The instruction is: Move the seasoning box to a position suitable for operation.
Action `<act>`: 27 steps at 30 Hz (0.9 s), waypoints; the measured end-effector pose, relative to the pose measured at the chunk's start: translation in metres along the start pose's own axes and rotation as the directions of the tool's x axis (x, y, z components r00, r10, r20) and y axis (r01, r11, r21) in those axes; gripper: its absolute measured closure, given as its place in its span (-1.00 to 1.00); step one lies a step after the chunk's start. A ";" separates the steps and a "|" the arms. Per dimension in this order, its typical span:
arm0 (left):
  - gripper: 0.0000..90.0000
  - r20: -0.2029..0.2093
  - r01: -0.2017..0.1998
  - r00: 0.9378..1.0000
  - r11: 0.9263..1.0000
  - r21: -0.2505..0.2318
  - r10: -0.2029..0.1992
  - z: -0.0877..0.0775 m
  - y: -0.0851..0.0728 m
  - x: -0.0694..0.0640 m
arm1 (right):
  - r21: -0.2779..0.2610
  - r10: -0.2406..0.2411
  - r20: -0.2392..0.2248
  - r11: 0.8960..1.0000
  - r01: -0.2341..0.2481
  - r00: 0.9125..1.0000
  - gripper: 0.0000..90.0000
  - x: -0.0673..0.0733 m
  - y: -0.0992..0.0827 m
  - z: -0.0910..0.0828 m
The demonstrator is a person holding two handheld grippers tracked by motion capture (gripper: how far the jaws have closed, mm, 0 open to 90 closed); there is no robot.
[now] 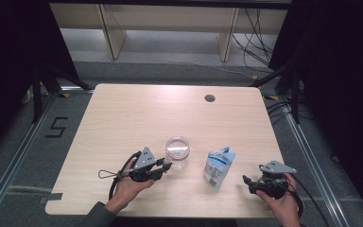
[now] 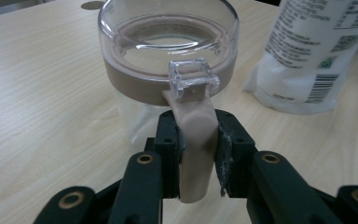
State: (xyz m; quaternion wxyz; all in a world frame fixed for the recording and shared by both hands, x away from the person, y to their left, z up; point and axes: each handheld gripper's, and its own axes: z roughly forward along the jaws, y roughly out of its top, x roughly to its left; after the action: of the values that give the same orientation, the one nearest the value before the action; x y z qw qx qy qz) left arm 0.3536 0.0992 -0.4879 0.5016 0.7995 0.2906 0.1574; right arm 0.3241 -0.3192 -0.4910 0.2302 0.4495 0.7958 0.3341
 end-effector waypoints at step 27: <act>0.60 0.199 -0.091 0.976 0.995 0.026 0.084 -0.026 -0.012 -0.013 | 0.017 -0.002 -0.025 1.000 0.002 1.000 -0.48 0.002 0.001 0.001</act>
State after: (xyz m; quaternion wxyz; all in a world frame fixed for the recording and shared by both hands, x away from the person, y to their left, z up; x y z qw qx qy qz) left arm 0.3256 0.1142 -0.4865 0.5064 0.8318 0.2066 0.0942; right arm 0.3244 -0.3167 -0.4909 0.2166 0.4464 0.8019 0.3327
